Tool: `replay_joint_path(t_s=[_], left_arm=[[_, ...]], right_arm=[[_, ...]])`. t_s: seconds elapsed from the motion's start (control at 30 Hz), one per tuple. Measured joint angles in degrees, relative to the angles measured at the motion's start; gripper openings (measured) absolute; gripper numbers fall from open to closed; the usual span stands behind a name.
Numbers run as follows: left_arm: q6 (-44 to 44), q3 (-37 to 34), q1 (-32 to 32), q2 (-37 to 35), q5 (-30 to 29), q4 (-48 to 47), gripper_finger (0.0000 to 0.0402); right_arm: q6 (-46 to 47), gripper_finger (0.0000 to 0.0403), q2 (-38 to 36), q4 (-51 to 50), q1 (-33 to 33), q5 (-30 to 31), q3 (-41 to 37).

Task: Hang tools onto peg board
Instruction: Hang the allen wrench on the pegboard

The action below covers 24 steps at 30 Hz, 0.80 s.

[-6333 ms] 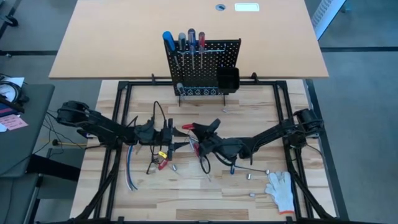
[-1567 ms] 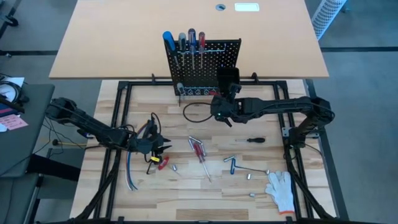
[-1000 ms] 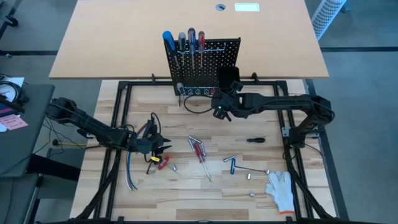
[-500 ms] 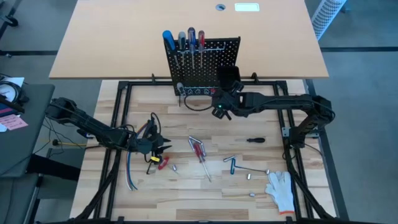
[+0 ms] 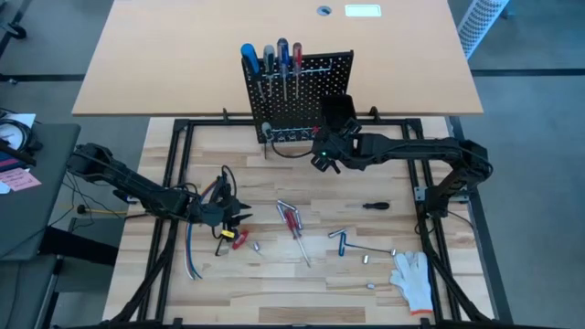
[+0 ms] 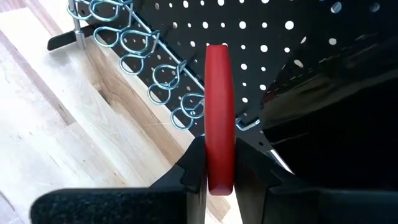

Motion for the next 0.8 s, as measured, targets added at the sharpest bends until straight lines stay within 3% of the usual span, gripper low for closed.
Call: replay_joint_path(t_s=[0.8], left_arm=[[0.0, 0.0, 0.0, 0.0, 0.0, 0.0, 0.0107]], right_arm=[[0.4, 0.0064, 0.1, 0.0, 0.1, 1.0, -0.1]])
